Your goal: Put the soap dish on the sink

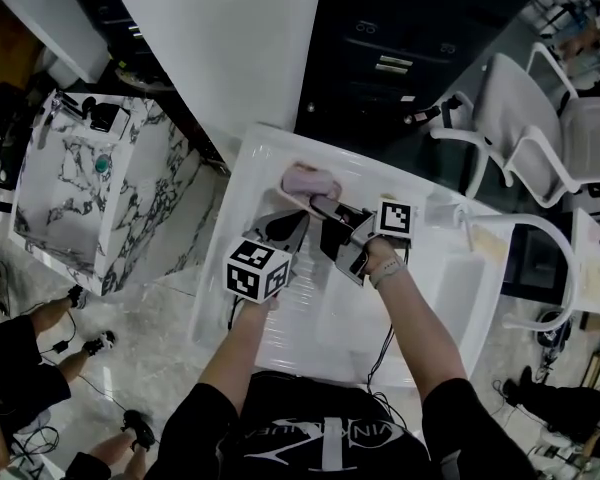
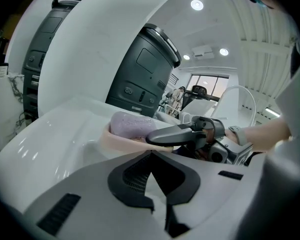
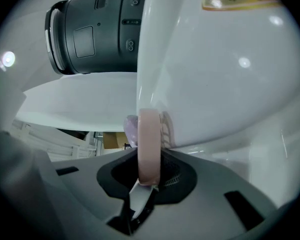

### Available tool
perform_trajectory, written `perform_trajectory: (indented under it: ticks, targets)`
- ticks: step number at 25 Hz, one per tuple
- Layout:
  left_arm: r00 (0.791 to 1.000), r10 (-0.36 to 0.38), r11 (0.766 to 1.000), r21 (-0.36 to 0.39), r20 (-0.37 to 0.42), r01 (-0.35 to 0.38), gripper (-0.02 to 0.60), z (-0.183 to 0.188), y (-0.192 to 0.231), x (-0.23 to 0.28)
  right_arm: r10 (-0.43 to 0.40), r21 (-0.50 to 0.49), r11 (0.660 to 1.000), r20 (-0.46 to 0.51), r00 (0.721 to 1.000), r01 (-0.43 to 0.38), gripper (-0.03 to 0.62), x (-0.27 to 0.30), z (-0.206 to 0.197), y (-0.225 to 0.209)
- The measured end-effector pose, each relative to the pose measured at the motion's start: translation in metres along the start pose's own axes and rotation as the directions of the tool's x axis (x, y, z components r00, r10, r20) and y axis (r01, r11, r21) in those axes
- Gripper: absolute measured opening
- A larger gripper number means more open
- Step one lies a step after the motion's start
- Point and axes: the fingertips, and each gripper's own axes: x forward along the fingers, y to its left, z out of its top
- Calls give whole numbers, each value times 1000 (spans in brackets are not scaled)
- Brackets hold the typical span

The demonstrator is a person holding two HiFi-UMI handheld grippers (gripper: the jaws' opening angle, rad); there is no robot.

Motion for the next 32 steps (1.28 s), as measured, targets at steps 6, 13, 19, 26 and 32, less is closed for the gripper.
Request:
perform_trajectory:
  ticks: [6,13,19,26,32]
  targets:
    - [1000,-9,1000,-16,-3,9,14,-4,1,3,-16,-16,1000,-24,1000,16,74,0,-2,-2]
    - [1000,-21,998,-58,8,21,14,-3,0,6,-46,-74,996,-70,996,41,165,-1,-5,5]
    - [999,-38,996,-85,11,39,14,-5,-4,10,-105,-95,991,-92,990,97,274,1,-8,6]
    - [997,-65,991,-114,34,68,14,-3,-11,17,-141,-115,986,-150,979,125,299,1,-19,-3]
    - [996,-85,988,-128,42,89,14,-2,-15,24,-112,-122,988,-130,985,97,299,0,-13,-3]
